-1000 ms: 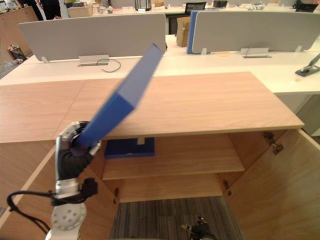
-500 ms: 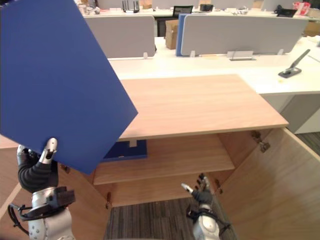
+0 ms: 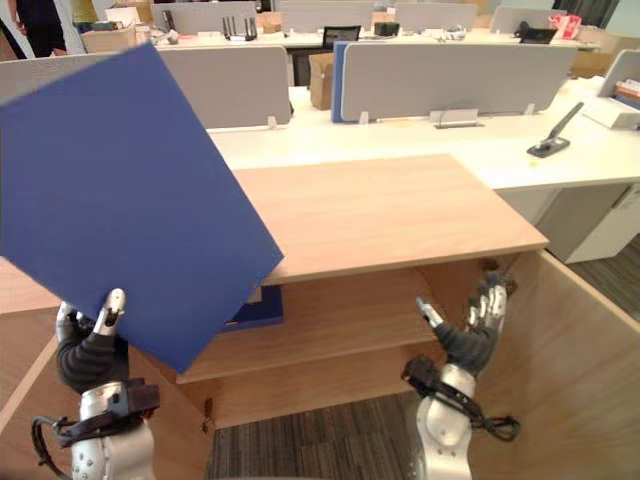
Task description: Walk over to the cabinet, pick up the folder, carry it to the office cabinet, place the folder inside the office cabinet, then close the office cabinet door
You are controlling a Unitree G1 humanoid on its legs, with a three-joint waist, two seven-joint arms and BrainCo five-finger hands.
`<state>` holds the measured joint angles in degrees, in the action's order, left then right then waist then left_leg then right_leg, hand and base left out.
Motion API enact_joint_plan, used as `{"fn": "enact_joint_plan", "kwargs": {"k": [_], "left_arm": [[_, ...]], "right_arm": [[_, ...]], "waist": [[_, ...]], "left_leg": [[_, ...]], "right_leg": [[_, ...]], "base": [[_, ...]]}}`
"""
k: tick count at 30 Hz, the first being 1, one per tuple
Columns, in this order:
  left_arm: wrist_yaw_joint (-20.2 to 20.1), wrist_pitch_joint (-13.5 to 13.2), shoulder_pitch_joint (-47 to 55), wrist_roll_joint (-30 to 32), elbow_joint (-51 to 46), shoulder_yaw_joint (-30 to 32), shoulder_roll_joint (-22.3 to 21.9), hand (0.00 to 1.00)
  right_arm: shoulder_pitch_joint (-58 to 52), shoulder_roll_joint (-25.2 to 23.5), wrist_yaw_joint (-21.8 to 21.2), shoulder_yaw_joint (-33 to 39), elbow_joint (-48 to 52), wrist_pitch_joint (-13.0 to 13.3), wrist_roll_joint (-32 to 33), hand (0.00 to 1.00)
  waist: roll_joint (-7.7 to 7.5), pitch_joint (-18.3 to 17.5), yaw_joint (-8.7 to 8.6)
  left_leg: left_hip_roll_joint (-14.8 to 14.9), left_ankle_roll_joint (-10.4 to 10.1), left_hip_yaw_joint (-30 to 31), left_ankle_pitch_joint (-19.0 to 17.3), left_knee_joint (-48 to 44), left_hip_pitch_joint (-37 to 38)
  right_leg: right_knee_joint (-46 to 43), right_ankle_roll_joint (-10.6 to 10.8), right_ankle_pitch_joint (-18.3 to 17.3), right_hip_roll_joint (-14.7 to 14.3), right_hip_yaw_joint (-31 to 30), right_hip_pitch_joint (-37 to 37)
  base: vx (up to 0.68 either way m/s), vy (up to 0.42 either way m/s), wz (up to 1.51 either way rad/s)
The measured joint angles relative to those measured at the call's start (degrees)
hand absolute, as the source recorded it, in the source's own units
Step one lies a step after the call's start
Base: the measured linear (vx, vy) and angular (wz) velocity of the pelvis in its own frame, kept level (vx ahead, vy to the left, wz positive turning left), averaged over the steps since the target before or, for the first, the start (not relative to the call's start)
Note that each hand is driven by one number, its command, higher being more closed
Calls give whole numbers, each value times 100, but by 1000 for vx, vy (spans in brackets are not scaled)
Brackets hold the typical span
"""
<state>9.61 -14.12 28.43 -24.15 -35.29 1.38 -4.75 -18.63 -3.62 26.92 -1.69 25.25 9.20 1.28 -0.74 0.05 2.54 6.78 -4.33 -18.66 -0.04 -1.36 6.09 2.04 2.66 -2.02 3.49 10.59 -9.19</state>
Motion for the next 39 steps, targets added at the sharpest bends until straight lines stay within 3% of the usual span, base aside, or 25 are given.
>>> {"fn": "enact_joint_plan", "kwargs": {"k": [2, 5, 10, 13, 17, 23, 33, 39], "left_arm": [[-21, 16, -30, 105, 0, 13, 41, 100], [-218, 20, -156, 287, 29, 182, 83, 100], [-489, 27, -523, 333, 332, 725, 245, 100], [-647, 35, -672, 330, 409, 946, 274, 100], [-861, 67, -741, 222, 456, 1112, 275, 100], [-1026, 81, -744, -53, 556, 1118, 293, 100], [-1068, 112, -743, -200, 556, 1003, 313, 100], [-1127, 108, -748, -222, 557, 749, 522, 100]], "right_arm": [[135, 38, -323, -422, 241, 125, 262, 0], [928, 54, -1178, -1008, 300, 387, 1122, 0], [2444, 345, -2255, -1202, -408, 494, 2251, 0], [3159, 647, -2663, -1316, -1359, 308, 2928, 0], [3724, 1125, -3290, -1649, -2131, -215, 3881, 0], [4597, 1714, -3435, -1837, -2788, -465, 4721, 0], [5048, 1846, -3434, -1888, -2982, -437, 4463, 0], [5536, 1974, -3683, -2677, -3333, -498, 4505, 0]], "waist": [[6, -9, -2], [21, -31, 11], [3, -142, 42], [5, -141, 90], [7, -128, 174], [13, 42, 199], [12, 56, 213], [10, 85, 207]], "left_leg": [[-1, 0, -5, 0, 1, -3], [-35, -1, -18, 2, 3, -14], [-66, 5, -9, 8, 3, -119], [-90, 10, 19, 10, 10, -127], [-108, 16, 54, 13, 26, -132], [-176, 77, 142, 52, 55, -131], [-237, 129, 206, 100, 129, -142], [-250, 141, 233, 166, 212, -125]], "right_leg": [[-3, -1, 0, -2, -7, 12], [-18, -4, 2, -30, -39, 44], [-31, -16, 15, -17, -80, 162], [-33, -18, 15, -4, -90, 161], [-42, -18, 15, 8, -83, 158], [-97, -20, 13, 71, -21, 152], [-124, -20, 10, 115, 30, 174], [-138, -20, 10, 116, 59, 184]], "base": [[-28, 1, -4], [-10, 2, -3], [0, 0, 0], [-2, 6, 3], [-4, 5, 3], [-40, 16, 7], [-15, 10, 3], [-10, 1, 2]]}}
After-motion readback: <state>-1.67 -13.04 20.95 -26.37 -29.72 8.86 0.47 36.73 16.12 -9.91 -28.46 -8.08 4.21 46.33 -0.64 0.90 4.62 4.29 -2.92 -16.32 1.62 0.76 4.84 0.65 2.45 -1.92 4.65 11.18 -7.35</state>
